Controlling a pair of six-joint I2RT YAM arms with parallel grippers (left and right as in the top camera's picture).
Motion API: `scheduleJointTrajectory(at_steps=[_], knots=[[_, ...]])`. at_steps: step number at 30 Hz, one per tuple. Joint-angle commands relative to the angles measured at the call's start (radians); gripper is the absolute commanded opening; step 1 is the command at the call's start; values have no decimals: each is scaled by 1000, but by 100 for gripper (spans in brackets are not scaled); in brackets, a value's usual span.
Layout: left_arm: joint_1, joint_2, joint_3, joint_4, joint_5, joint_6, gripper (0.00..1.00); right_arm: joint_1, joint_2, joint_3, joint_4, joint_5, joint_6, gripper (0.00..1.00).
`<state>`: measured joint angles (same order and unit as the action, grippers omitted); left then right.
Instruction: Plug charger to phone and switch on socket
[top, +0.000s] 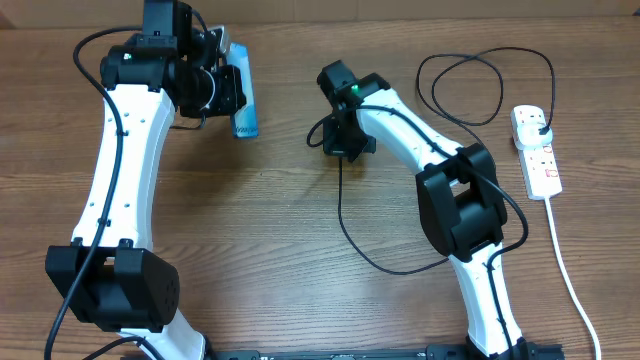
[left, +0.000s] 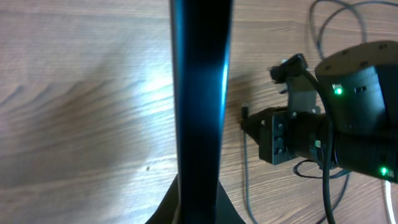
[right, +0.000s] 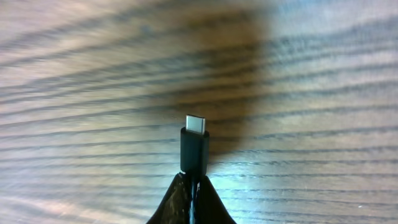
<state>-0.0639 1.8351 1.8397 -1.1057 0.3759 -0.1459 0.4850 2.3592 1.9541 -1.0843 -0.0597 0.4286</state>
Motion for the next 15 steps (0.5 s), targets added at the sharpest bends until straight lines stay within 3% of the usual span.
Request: scheduleJointTrajectory(at_steps=[1,2,4,11,15], knots=[[14,-8,21,121,365,83,4,-36,-137,50,-11,-256,-157,4],[31,-9,26,216,525,64,4,-47,-199,50,-17,-325,-192,4],[54,-10,28,371,684,-39,4,-59,-294,50,-28,-398,-232,4],[77,-10,28,773,943,-307,4,-51,-554,50,-130,-448,-292,4],[76,-10,28,855,1015,-360,4,-48,-633,49,-154,-491,-309,4]])
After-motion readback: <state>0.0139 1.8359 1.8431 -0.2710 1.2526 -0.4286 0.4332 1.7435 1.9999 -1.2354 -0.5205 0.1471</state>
